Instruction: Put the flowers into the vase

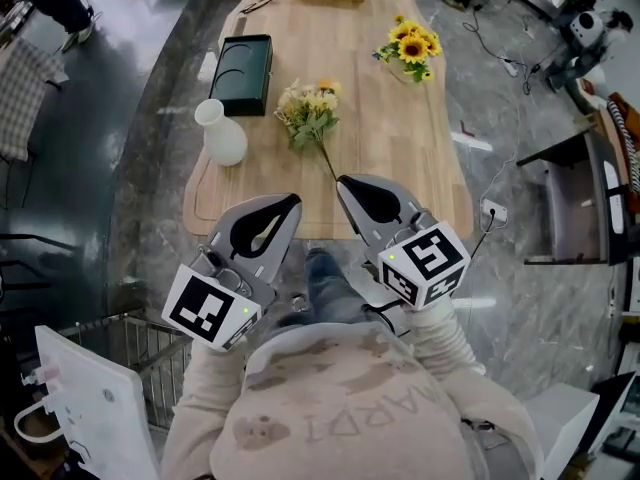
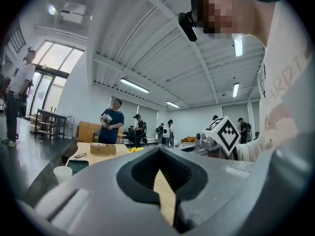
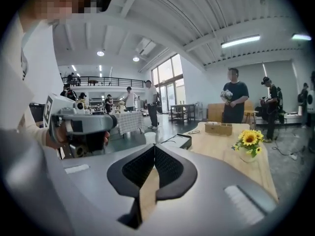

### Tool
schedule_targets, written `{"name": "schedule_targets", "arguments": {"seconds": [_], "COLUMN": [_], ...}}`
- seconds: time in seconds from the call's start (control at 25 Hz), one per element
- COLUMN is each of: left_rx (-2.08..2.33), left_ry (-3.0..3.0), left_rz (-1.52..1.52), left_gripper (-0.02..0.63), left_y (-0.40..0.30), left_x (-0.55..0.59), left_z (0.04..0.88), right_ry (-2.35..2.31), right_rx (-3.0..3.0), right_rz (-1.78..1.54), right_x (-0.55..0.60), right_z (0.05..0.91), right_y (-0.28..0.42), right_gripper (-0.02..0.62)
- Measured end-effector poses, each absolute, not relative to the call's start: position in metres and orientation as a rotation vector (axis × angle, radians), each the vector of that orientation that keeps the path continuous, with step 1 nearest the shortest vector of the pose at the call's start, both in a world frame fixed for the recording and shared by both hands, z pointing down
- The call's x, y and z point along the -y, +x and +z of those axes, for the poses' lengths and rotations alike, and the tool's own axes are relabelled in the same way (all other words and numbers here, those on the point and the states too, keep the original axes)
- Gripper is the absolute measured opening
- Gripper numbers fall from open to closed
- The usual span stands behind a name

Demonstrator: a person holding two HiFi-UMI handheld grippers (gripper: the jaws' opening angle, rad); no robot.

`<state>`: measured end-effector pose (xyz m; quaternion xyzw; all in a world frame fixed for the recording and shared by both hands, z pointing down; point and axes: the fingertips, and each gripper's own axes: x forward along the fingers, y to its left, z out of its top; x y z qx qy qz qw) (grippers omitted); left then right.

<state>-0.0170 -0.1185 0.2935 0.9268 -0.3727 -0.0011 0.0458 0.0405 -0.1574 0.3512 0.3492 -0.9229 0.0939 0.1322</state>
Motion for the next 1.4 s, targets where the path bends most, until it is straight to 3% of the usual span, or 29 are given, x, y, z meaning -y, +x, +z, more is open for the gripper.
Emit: {"name": "schedule_targets", "arguments": {"seconds": [0.76, 1.04, 1.4], "left_rx": [1.099, 1.075, 1.100], "left_ry": [2.753, 2.702, 2.671], "left_rz": [0.006, 0.027, 0.020], "left_gripper": [0.000, 0.000, 0.000], "left_y": [-0.016, -0.010, -0.016], "left_x": [0.232, 0.259, 0.274], "left_z": [0.332, 0.352, 0.357], "right_ry": [0.843, 0.761, 0.699], "right_rx": [2.136, 2.050, 1.916], "right_rz": [0.645, 0.735, 0.757], "right_x": [0.285, 0.302, 0.309], "right_z": [0.559, 0.602, 0.631], "right_y": [0.057, 0.049, 0.042], "right_gripper": [0.060, 0.106, 0.087]}}
